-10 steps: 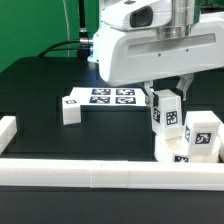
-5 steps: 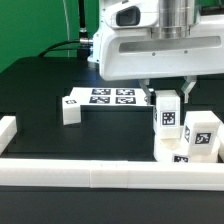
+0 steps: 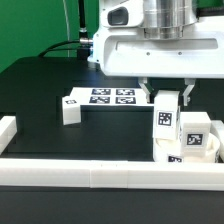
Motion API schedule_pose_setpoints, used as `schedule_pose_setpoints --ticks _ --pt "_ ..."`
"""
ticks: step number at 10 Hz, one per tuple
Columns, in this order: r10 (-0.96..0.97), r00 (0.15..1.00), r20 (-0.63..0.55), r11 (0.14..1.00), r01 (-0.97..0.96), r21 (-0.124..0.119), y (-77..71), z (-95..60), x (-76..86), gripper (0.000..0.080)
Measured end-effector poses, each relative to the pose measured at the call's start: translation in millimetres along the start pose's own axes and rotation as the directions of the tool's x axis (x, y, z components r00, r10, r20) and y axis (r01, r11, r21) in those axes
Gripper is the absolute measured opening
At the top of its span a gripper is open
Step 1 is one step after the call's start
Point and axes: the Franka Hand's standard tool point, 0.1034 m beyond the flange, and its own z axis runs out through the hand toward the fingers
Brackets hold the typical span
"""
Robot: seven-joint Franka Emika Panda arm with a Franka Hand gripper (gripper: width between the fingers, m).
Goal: Assemble stool
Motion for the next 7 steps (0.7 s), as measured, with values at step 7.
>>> schedule_pose_setpoints --ticks 7 --pt "0.541 0.841 0.021 0.840 -0.542 0.040 -10.8 1.3 -2.2 0.0340"
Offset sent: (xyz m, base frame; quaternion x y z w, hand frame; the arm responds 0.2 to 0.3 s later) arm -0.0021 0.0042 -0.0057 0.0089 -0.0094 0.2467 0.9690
